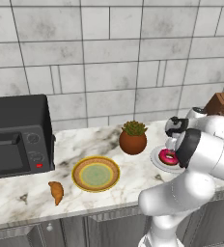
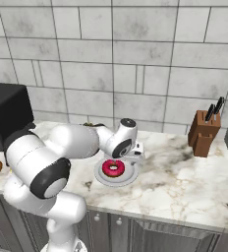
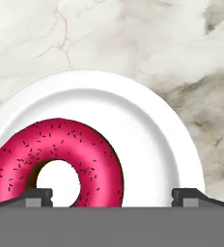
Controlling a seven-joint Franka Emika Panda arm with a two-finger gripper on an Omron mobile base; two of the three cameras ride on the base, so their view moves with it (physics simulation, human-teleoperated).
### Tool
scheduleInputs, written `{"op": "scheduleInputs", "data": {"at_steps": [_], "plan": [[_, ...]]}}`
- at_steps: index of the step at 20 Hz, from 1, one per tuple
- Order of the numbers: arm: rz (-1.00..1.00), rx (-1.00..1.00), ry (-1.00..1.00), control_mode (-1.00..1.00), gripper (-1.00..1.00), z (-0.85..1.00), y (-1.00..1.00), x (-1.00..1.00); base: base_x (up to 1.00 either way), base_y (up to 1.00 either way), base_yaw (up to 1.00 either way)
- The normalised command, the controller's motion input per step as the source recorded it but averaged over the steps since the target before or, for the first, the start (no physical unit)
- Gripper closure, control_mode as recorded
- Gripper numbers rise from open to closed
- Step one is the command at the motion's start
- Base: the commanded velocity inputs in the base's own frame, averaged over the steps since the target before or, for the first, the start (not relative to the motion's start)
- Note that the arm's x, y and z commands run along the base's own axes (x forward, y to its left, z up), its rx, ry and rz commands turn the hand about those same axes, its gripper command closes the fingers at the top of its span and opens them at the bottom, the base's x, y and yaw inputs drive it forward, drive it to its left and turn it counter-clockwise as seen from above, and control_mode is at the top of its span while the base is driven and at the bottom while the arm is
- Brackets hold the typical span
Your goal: Place the pastries on the plates.
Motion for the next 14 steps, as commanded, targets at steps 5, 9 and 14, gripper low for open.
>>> {"op": "scheduleInputs", "data": {"at_steps": [5,9,14], "plan": [[0.0,-0.01,-0.06,-1.0,-1.0,0.49,0.09,-0.31,0.0,0.0,0.0],[0.0,-0.02,-0.06,-1.0,-1.0,0.41,0.28,-0.44,0.0,0.0,0.0],[0.0,0.0,-0.04,-1.0,-1.0,0.43,0.43,-0.41,0.0,0.0,0.0]]}}
